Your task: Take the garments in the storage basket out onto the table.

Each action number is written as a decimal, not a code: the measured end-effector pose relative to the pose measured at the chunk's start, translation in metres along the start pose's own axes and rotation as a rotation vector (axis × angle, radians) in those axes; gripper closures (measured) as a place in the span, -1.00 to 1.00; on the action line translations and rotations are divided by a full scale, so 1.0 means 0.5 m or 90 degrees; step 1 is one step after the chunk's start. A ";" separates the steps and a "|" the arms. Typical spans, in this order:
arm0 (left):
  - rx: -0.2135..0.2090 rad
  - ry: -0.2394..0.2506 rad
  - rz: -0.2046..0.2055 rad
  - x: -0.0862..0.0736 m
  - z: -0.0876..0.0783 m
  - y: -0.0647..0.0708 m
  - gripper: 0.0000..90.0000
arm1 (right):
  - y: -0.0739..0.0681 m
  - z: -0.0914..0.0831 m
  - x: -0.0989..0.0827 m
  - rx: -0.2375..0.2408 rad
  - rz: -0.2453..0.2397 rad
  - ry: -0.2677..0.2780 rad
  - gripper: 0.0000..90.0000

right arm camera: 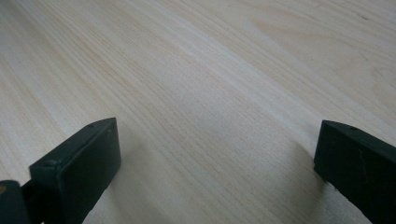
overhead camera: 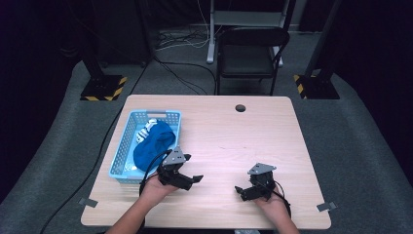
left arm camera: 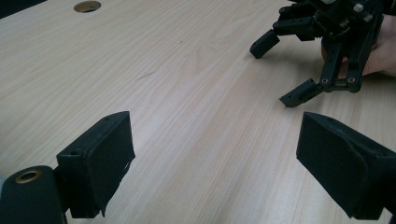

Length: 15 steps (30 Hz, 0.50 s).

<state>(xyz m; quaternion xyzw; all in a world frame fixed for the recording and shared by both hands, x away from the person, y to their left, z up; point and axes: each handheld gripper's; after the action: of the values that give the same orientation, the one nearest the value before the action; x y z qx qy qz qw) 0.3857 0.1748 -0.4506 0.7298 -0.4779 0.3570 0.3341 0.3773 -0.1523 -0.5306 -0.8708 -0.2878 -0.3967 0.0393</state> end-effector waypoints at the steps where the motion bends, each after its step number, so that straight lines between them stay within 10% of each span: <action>1: 0.003 0.000 0.000 0.000 -0.001 0.000 -0.77 | 0.000 0.000 0.000 0.000 0.000 0.000 -1.00; 15: 0.021 0.008 -0.010 0.001 -0.024 -0.015 -0.76 | 0.000 0.000 0.000 0.000 0.000 0.000 -1.00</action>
<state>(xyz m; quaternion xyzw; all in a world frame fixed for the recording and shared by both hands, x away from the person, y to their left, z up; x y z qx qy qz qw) 0.3907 0.1871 -0.4448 0.7368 -0.4642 0.3665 0.3276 0.3773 -0.1523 -0.5305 -0.8707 -0.2878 -0.3968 0.0394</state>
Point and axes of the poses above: each handheld gripper's, and its own axes: z roughly forward along the jaws, x roughly out of its top, y roughly to its right, and after that the axes turned 13 degrees about -x, right-handed
